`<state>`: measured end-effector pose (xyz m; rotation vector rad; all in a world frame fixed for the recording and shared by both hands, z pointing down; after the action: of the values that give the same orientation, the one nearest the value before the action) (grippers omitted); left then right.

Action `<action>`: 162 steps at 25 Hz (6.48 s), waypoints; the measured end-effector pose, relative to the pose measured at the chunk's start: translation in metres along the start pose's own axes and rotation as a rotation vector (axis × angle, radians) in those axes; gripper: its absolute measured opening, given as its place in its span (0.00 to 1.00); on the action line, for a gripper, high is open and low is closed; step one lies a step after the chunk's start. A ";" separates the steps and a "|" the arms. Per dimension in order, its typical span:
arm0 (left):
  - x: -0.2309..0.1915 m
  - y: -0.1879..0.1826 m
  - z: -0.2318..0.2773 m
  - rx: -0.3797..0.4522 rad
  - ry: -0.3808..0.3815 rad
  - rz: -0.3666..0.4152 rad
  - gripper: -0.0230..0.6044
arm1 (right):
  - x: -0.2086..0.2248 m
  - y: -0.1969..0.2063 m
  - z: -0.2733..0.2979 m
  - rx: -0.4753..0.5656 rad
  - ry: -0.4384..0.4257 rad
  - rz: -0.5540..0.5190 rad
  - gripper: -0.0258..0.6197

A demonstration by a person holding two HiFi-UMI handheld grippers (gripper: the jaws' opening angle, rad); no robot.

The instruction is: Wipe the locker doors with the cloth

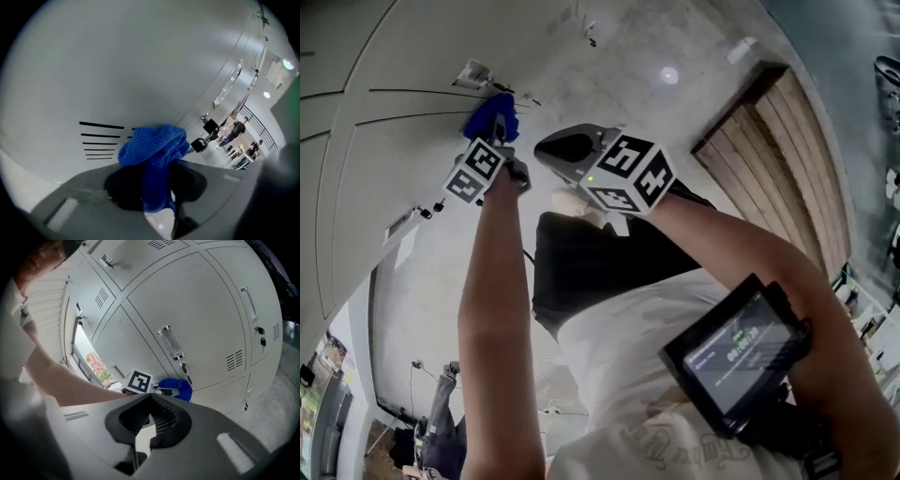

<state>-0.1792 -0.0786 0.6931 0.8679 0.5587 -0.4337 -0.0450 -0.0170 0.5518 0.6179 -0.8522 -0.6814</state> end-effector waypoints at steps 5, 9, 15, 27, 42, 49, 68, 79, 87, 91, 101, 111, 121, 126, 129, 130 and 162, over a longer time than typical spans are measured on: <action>0.019 0.001 0.003 -0.026 0.034 0.088 0.25 | 0.000 0.005 -0.004 -0.022 0.000 0.007 0.05; 0.031 -0.008 -0.001 -0.051 0.036 0.180 0.25 | -0.009 0.002 -0.005 -0.019 -0.024 0.004 0.05; 0.019 0.013 0.003 -0.097 -0.003 0.108 0.24 | 0.000 0.010 -0.018 -0.035 0.011 0.012 0.05; -0.061 0.029 -0.041 -0.154 -0.234 0.141 0.24 | 0.008 0.016 -0.012 -0.049 0.026 0.014 0.05; -0.160 0.054 -0.142 -0.266 -0.504 0.259 0.24 | -0.009 0.020 -0.009 -0.076 0.008 -0.008 0.05; -0.170 0.045 -0.186 -0.279 -0.583 0.392 0.24 | -0.024 0.023 -0.006 -0.099 -0.015 -0.011 0.05; -0.091 -0.037 -0.275 0.045 -0.378 0.341 0.24 | -0.093 -0.021 -0.011 -0.035 -0.098 0.048 0.05; -0.029 -0.086 -0.309 0.152 -0.301 0.394 0.24 | -0.115 -0.051 -0.019 0.040 -0.083 0.070 0.05; 0.021 -0.131 -0.352 0.229 -0.270 0.492 0.24 | -0.132 -0.071 -0.033 0.102 -0.079 0.092 0.05; 0.041 -0.150 -0.366 0.279 -0.251 0.526 0.24 | -0.141 -0.076 -0.037 0.133 -0.056 0.085 0.05; 0.053 -0.168 -0.369 0.292 -0.218 0.448 0.24 | -0.151 -0.094 -0.056 0.201 -0.012 0.101 0.05; 0.082 -0.153 -0.307 0.202 -0.221 0.385 0.24 | -0.132 -0.116 -0.087 0.220 -0.007 0.103 0.05; 0.138 -0.159 -0.234 0.182 -0.111 0.352 0.25 | -0.095 -0.119 -0.101 0.176 0.013 0.094 0.05; 0.180 -0.178 -0.219 0.241 -0.034 0.307 0.25 | -0.078 -0.121 -0.106 0.156 0.009 0.092 0.05; 0.195 -0.184 -0.214 0.265 -0.025 0.308 0.25 | -0.067 -0.122 -0.107 0.149 0.001 0.097 0.05; 0.196 -0.183 -0.210 0.259 -0.033 0.318 0.25 | -0.064 -0.122 -0.108 0.145 -0.001 0.100 0.05; -0.034 0.005 -0.041 -0.090 -0.245 -0.148 0.24 | 0.021 -0.048 -0.101 0.080 0.084 0.107 0.05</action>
<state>-0.2140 -0.0384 0.6953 0.6773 0.4136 -0.6352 0.0350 -0.0417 0.4750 0.6635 -0.8308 -0.5232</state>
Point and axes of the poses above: the fingertips, and each gripper's own axes: z forward along the fingers, x to its right, y out of its underside, the point moved 2 cm from there along -z, backward along the fingers, and after that the axes turned 10 degrees about y, right-handed, at the moved point
